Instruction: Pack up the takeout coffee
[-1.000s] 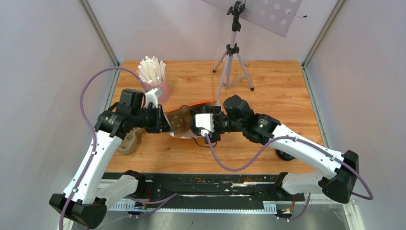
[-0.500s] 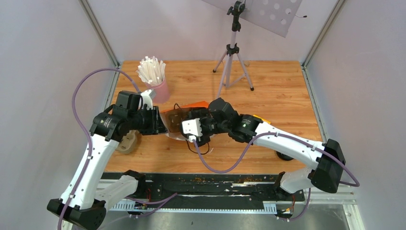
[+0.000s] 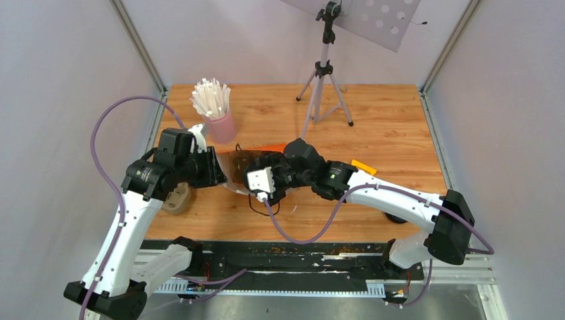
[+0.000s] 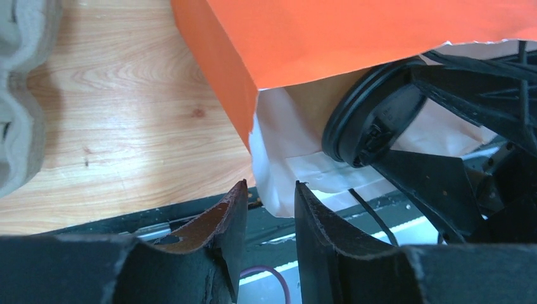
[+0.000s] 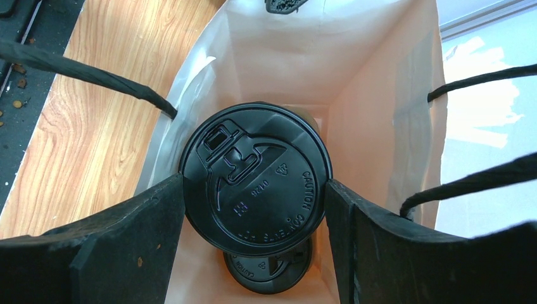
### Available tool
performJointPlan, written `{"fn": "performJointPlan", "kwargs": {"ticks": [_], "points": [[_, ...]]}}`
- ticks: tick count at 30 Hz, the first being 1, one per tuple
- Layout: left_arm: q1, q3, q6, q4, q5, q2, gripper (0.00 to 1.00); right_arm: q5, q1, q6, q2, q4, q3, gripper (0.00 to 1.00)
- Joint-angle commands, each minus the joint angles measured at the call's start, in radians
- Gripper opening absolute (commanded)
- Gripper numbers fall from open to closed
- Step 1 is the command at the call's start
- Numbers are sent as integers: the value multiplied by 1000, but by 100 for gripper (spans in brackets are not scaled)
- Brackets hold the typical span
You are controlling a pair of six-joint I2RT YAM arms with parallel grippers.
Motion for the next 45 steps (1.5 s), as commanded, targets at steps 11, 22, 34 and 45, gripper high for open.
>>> {"fn": "performJointPlan", "kwargs": {"ticks": [11, 22, 34, 45], "points": [[5, 72, -20, 39, -164, -1, 43, -1, 5, -22, -12, 17, 34, 63], [6, 8, -22, 105, -86, -5, 34, 20, 5, -19, -2, 36, 54, 63], [6, 15, 64, 82, -29, -3, 0, 86, 2, -38, 48, 74, 108, 63], [7, -5, 107, 85, 4, -14, 0, 39, -3, -93, 122, 143, 136, 63]]}}
